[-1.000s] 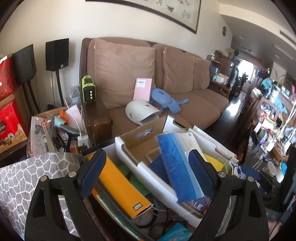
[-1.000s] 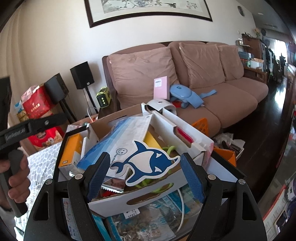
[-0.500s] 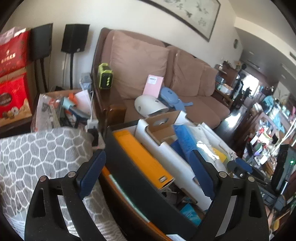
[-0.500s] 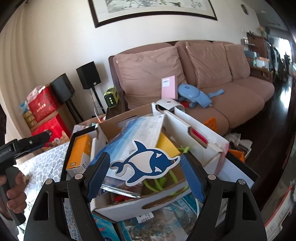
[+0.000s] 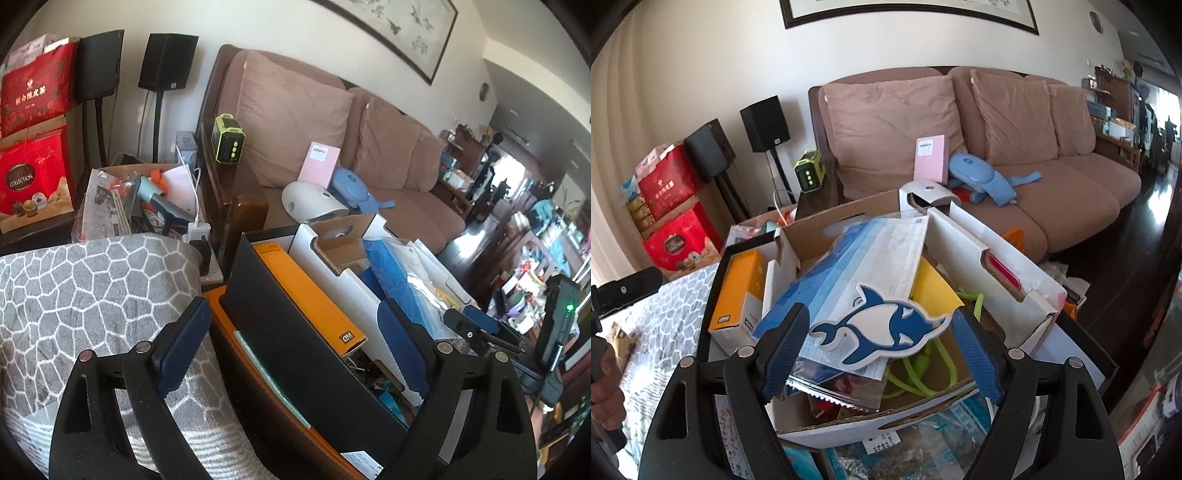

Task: Organize objects
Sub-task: 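Lower the whale sticker onto the mask packet in the box, then move the open left tool over the gold tissue packet on the bed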

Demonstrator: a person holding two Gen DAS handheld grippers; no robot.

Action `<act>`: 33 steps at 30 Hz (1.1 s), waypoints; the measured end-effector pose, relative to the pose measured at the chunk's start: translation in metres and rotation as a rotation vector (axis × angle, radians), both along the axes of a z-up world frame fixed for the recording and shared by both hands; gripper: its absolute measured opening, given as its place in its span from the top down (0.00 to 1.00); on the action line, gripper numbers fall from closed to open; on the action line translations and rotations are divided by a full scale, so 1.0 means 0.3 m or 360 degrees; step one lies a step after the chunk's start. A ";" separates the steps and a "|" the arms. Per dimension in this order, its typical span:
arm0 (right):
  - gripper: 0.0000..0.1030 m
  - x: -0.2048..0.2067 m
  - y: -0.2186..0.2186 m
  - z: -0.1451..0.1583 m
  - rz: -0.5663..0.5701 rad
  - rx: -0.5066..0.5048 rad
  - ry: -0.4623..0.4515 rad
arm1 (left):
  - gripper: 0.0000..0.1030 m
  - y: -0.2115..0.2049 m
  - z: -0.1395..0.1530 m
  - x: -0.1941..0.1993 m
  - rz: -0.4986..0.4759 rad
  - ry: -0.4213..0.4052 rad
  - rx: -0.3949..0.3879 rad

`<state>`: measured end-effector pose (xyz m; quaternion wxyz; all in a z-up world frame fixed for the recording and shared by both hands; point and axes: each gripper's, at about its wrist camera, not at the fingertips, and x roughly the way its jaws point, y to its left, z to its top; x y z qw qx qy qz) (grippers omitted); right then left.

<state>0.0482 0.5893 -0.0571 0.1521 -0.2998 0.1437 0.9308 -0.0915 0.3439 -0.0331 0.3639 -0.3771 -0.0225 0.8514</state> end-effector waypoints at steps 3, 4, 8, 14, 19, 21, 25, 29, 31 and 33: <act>0.12 0.000 -0.008 0.002 0.0003 0.0009 -0.0007 | 0.12 0.000 0.010 0.011 0.0000 0.0012 0.0000; 0.10 0.002 -0.012 0.004 0.0008 0.0015 -0.0005 | 0.12 -0.001 0.014 0.013 0.0000 0.0015 0.0001; 0.02 0.015 -0.026 0.012 0.0021 0.0048 0.0020 | 0.12 -0.001 0.024 0.023 -0.0004 0.0026 0.0000; 0.01 0.020 -0.036 0.027 0.0040 0.0057 0.0048 | 0.12 0.000 0.026 0.032 -0.0008 0.0029 -0.0015; 0.01 0.047 -0.041 0.045 0.0046 0.0045 0.0120 | 0.12 -0.017 0.020 0.032 0.0005 0.0016 -0.0015; 0.01 0.063 -0.044 0.056 0.0039 0.0055 0.0155 | 0.12 -0.028 0.018 0.030 0.0013 0.0015 -0.0019; 0.01 0.087 -0.053 0.082 0.0027 0.0069 0.0216 | 0.12 -0.057 0.021 0.025 0.0036 0.0018 -0.0013; 0.01 0.104 -0.075 0.104 0.0026 0.0094 0.0251 | 0.12 -0.089 0.035 0.021 0.0060 0.0029 -0.0007; 0.01 0.110 -0.087 0.112 0.0026 0.0110 0.0265 | 0.12 -0.105 0.042 0.020 0.0071 0.0035 -0.0004; 0.01 0.116 -0.103 0.122 0.0032 0.0131 0.0281 | 0.12 -0.122 0.049 0.021 0.0084 0.0043 -0.0001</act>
